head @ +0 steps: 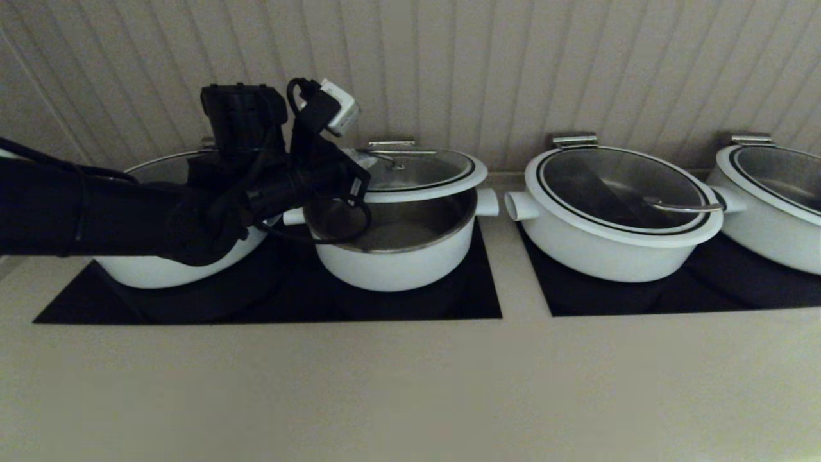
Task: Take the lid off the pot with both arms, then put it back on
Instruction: Hold the pot lid with the right arm
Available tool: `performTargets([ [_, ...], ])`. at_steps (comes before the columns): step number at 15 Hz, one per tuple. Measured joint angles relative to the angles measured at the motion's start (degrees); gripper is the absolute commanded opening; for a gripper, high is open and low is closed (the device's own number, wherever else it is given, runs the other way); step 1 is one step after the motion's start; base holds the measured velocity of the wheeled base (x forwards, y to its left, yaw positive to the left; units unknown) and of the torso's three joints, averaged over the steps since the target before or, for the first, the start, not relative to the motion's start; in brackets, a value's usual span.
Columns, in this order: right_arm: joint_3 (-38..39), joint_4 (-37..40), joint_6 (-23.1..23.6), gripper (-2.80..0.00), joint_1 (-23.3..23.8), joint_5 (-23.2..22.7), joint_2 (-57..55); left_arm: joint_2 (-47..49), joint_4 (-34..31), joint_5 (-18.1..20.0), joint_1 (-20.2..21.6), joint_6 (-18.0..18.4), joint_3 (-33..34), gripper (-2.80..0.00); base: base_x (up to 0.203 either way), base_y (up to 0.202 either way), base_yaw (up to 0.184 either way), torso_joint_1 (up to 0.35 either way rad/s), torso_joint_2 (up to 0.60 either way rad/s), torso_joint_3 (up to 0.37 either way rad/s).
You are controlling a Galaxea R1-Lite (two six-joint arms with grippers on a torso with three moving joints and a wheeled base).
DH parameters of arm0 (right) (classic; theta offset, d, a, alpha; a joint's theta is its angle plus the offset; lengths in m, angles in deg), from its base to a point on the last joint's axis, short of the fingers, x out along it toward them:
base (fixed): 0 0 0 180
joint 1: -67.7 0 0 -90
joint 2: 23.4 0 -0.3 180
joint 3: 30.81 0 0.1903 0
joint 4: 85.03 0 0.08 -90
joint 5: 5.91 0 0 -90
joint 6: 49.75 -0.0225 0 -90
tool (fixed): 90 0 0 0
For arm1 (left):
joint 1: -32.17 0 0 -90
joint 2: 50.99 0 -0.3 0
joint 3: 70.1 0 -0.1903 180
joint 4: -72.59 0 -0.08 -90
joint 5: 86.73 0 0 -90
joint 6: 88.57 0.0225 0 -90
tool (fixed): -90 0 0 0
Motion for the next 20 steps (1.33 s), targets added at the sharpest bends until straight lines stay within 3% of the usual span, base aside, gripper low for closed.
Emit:
performTargets([
  [4,-4.32,-10.78,0.70,-2.80,-4.39,-4.23,-17.62,0.00,0.07,0.01,0.00,-0.02,0.06,-2.80,0.000,0.000,0.000,0.000,0.00,0.000],
  [9,-5.63,-30.95,3.91,-2.80,-7.49,-18.22,-43.17,-0.15,0.05,-0.01,-0.01,-0.06,0.12,-2.80,0.000,0.000,0.000,0.000,0.00,0.000],
  [11,-5.74,-39.07,4.58,-2.80,-8.94,-21.69,-52.57,-0.17,0.05,0.00,-0.01,-0.12,0.20,-2.80,0.000,0.000,0.000,0.000,0.00,0.000],
  [17,-6.73,-69.77,4.45,-2.80,-15.10,-23.55,-79.80,-0.24,0.05,-0.05,0.00,-0.17,0.22,-2.80,0.000,0.000,0.000,0.000,0.00,0.000],
  [20,-13.47,-82.19,1.02,-2.80,-19.41,-23.57,-89.43,-0.26,0.05,-0.02,0.00,-0.24,0.22,-2.80,0.000,0.000,0.000,0.000,0.00,0.000],
])
